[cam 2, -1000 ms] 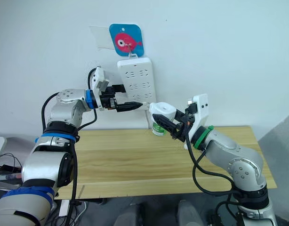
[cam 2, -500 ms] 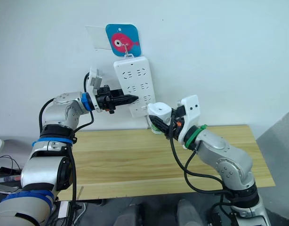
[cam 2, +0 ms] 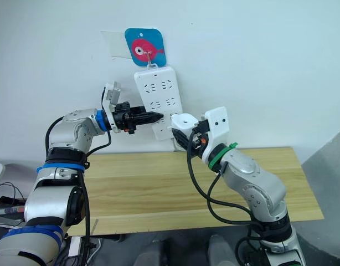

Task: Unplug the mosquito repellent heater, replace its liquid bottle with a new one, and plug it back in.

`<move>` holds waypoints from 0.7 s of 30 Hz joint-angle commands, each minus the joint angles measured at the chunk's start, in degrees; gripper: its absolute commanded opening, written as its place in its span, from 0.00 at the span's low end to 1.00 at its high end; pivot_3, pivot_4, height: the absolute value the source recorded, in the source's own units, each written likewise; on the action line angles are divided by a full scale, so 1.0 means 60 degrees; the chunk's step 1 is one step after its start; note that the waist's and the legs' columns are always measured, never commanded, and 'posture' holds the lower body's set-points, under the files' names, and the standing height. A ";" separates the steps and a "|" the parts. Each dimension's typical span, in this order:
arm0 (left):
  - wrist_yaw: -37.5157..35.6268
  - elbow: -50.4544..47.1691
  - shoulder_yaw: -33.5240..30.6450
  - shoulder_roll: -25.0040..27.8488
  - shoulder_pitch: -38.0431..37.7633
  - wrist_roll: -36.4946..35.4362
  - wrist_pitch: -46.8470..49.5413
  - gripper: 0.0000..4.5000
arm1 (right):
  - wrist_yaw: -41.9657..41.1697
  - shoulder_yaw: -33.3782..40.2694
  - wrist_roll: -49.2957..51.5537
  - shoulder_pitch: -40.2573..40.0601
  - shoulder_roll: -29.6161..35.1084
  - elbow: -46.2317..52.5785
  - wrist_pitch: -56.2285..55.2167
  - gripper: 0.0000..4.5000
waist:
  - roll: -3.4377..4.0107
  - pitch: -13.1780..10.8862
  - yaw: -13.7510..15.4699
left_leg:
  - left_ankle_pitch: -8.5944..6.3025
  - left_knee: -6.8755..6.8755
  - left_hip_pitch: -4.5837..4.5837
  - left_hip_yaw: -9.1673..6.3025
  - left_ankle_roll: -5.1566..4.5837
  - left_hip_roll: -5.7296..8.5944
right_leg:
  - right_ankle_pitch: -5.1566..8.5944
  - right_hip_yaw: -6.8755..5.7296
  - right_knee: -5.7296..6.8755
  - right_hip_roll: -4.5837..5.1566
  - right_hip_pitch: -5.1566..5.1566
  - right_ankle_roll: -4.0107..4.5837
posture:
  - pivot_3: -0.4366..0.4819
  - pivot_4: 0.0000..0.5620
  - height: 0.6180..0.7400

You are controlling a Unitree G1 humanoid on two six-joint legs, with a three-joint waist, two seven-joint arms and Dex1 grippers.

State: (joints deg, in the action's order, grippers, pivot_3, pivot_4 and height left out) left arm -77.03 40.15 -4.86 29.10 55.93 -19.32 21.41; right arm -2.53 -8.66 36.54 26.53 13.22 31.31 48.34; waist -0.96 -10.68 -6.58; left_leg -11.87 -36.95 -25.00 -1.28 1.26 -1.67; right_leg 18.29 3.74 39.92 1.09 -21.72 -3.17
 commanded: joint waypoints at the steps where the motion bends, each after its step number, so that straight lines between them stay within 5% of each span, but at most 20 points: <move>1: -0.0189 -0.0412 -0.0025 0.0096 -0.0053 -0.0164 -0.0112 0.30 | -0.0116 -0.0001 -0.0251 0.0280 -0.0108 0.0184 -0.0024 0.67 | 0.0000 0.0000 0.0000 | 0.0000 0.0000 0.0000 0.0000 0.0000 0.0000 | 0.0000 0.0000 0.0000 0.0000 0.0000 0.0000 | 0.32 0.27 1.00; 21: -0.0184 -0.0772 0.0123 0.0114 -0.0258 -0.0106 -0.0203 0.30 | -0.0406 -0.0038 -0.1104 0.0476 -0.0731 -0.0113 0.0253 0.67 | 0.0000 0.0000 -0.0002 | -0.0001 0.0004 0.0000 0.0000 0.0000 0.0000 | 0.0002 0.0001 -0.0002 0.0000 -0.0001 0.0003 | 0.33 0.29 1.00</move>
State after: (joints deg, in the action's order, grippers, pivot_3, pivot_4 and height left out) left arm -76.90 38.09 -4.86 29.67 54.84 -19.41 20.80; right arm -4.56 -9.21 30.16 27.92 9.82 29.35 50.48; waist -0.96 -10.68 -6.59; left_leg -11.87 -36.92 -25.00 -1.27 1.26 -1.67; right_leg 18.30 3.74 39.91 1.09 -21.72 -3.15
